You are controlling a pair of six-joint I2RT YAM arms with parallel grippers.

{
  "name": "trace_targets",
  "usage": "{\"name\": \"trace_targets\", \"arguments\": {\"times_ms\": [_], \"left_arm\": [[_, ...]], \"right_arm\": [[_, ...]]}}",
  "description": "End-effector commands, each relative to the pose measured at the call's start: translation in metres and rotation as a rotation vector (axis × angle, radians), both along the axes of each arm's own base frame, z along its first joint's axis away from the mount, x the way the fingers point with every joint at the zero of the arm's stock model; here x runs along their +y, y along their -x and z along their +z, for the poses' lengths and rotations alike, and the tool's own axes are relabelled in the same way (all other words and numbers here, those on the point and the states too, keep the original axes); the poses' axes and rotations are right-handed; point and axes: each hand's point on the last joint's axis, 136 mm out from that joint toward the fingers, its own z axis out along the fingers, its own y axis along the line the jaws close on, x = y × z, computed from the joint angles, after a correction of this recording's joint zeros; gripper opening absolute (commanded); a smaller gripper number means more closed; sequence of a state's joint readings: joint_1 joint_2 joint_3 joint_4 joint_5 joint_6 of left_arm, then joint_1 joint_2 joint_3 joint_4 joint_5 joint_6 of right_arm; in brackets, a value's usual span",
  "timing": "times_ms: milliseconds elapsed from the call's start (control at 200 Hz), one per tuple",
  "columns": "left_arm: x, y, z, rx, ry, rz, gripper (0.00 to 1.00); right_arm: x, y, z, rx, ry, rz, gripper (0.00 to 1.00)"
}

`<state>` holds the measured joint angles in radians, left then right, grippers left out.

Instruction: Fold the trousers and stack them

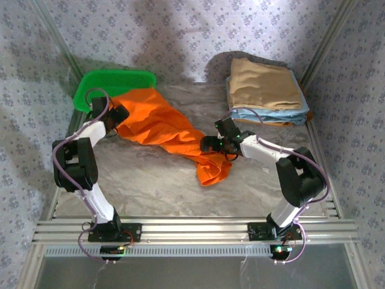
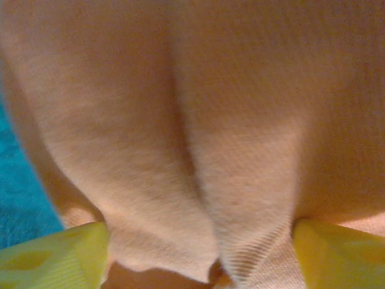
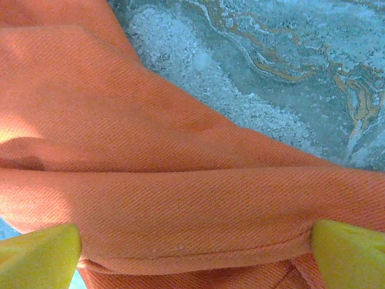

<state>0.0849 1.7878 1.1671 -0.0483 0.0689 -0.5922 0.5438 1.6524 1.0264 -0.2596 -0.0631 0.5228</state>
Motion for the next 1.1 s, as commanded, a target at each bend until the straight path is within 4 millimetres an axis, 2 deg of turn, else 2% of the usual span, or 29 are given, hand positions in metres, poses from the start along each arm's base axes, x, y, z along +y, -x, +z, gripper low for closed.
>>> {"name": "trace_targets", "arguments": {"times_ms": [0,180,285,360,515,640,750,889,1099], "left_arm": [[-0.002,-0.013,0.020,-0.095,-0.001,-0.035,0.67],[-0.002,-0.011,0.034,-0.104,-0.021,-0.046,0.28],[-0.001,-0.011,0.037,-0.090,-0.040,-0.060,0.15],[0.000,-0.008,0.039,-0.079,-0.052,-0.062,0.00],[-0.002,-0.002,0.052,-0.116,-0.063,-0.070,0.00],[-0.003,0.004,0.079,-0.168,-0.080,-0.078,0.00],[-0.010,0.010,0.111,-0.220,-0.101,-0.103,0.00],[-0.038,0.017,0.160,-0.308,-0.131,-0.170,0.00],[-0.086,0.036,0.235,-0.456,-0.214,-0.271,0.00]], "right_arm": [[0.000,-0.005,0.002,-0.009,0.030,0.012,1.00],[0.003,-0.005,-0.004,0.006,0.029,0.008,1.00],[0.004,-0.003,-0.004,0.008,0.027,0.009,1.00],[0.003,-0.002,-0.001,0.001,0.030,0.010,1.00],[-0.002,-0.002,0.004,-0.016,0.042,0.000,1.00],[-0.004,-0.001,0.008,-0.025,0.044,-0.005,1.00],[-0.004,0.000,0.010,-0.030,0.039,-0.005,1.00],[0.000,0.000,0.003,-0.014,0.035,0.000,1.00],[0.002,0.004,-0.027,0.053,0.054,-0.003,1.00]]}}
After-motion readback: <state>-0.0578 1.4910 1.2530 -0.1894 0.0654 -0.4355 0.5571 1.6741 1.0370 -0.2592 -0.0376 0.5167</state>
